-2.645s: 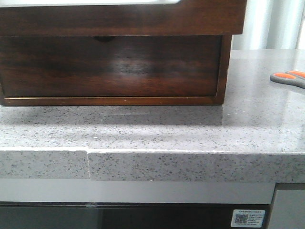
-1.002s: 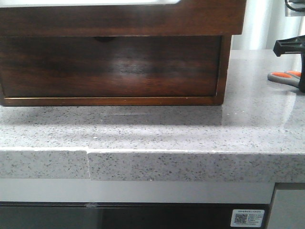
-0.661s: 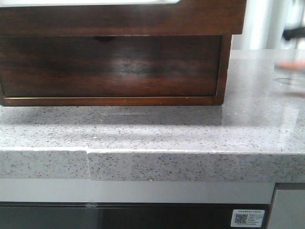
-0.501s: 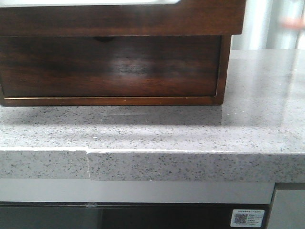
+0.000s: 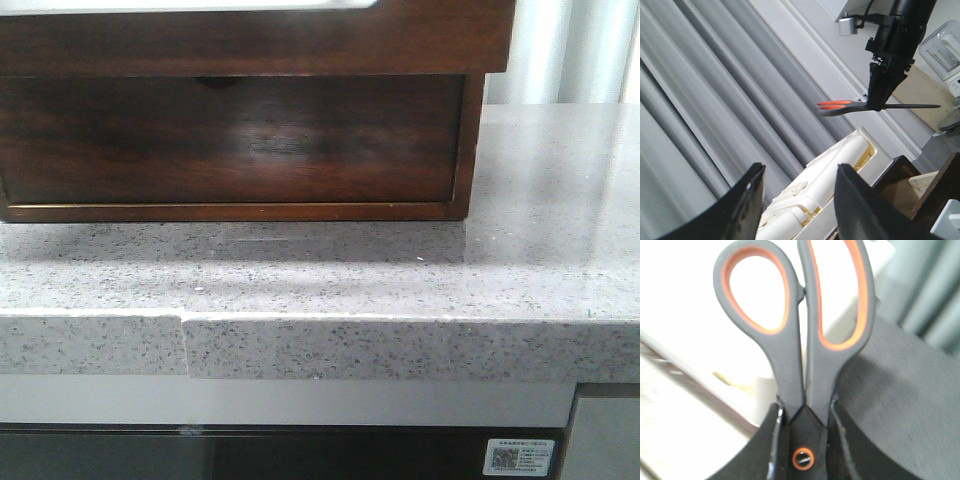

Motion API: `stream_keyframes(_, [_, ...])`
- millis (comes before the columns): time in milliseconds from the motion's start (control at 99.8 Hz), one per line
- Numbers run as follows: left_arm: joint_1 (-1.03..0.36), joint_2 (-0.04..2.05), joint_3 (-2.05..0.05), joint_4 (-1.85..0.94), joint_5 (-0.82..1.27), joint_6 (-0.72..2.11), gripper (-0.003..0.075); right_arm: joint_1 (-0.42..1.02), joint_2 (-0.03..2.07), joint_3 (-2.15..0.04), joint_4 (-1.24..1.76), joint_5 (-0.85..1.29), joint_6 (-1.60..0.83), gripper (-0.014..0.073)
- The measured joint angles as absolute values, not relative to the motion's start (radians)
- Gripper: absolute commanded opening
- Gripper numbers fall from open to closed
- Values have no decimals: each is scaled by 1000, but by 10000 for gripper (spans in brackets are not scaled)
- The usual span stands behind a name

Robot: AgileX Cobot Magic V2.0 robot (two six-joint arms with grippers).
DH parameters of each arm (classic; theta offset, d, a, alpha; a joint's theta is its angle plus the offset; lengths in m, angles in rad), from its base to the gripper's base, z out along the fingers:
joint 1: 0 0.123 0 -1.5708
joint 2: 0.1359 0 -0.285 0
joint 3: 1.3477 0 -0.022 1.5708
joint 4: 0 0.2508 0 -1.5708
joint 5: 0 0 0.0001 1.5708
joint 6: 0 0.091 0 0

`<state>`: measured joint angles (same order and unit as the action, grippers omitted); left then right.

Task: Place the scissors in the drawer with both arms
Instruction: 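Carry the scissors over the open drawer and release them inside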

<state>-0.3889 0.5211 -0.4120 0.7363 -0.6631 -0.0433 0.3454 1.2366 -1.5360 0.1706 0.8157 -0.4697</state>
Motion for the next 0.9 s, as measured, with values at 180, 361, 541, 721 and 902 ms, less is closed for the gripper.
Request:
stream_keyframes(180, [-389,521,-412,726,-663,-43,303,532,1245,-1540,175,740,-623,-79])
stream_keyframes(361, [-389,521,-412,722,-663,-43,303,655,1314,-1542,178,712,-733,-79])
stream_keyframes(541, [-389,521,-412,722,-663,-43,303,699,1423,-1542,178,710,-777,-79])
stream_keyframes(721, [-389,521,-412,722,-663,-43,303,702,1507,-1542,178,721,-812,-79])
stream_keyframes(902, [-389,521,-412,722,-663,-43,303,702,1545,-1542,178,743,-839,-79])
